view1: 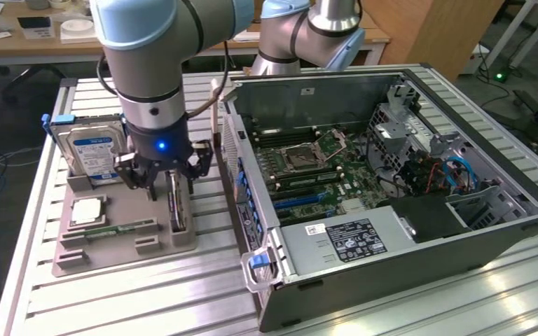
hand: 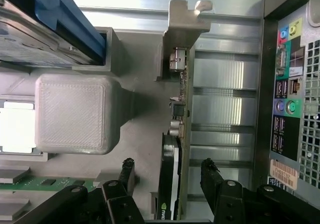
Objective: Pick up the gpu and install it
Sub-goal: 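Pick up the gpu and move the gpu toward the slot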
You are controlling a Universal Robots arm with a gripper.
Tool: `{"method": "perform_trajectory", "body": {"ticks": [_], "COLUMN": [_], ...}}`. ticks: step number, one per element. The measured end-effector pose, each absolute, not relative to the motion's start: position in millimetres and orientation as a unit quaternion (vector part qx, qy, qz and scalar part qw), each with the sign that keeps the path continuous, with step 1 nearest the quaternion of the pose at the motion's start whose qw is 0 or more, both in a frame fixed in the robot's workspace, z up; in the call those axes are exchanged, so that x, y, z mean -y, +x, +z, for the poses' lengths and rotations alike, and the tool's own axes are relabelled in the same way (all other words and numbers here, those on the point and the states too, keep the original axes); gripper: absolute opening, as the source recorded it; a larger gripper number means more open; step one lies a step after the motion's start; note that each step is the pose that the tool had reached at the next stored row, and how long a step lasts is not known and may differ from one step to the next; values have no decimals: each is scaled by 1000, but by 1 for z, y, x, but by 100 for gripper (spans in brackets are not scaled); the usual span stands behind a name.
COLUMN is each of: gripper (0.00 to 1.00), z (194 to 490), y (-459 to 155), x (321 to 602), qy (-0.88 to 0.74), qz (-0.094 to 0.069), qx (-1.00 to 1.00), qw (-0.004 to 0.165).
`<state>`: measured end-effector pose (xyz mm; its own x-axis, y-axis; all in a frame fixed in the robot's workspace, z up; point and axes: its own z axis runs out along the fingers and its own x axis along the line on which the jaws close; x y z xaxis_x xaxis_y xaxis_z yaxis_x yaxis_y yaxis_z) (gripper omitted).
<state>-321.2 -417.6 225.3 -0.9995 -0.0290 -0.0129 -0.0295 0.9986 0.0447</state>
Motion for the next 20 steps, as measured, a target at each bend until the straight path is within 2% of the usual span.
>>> {"method": "perform_trajectory", "body": {"ticks": [20], "gripper": [65], "z": [215], "y": [-321], "x": [418], "qy": [-12], "qz": [22], "qx": [-1000], "qw": [6]}}
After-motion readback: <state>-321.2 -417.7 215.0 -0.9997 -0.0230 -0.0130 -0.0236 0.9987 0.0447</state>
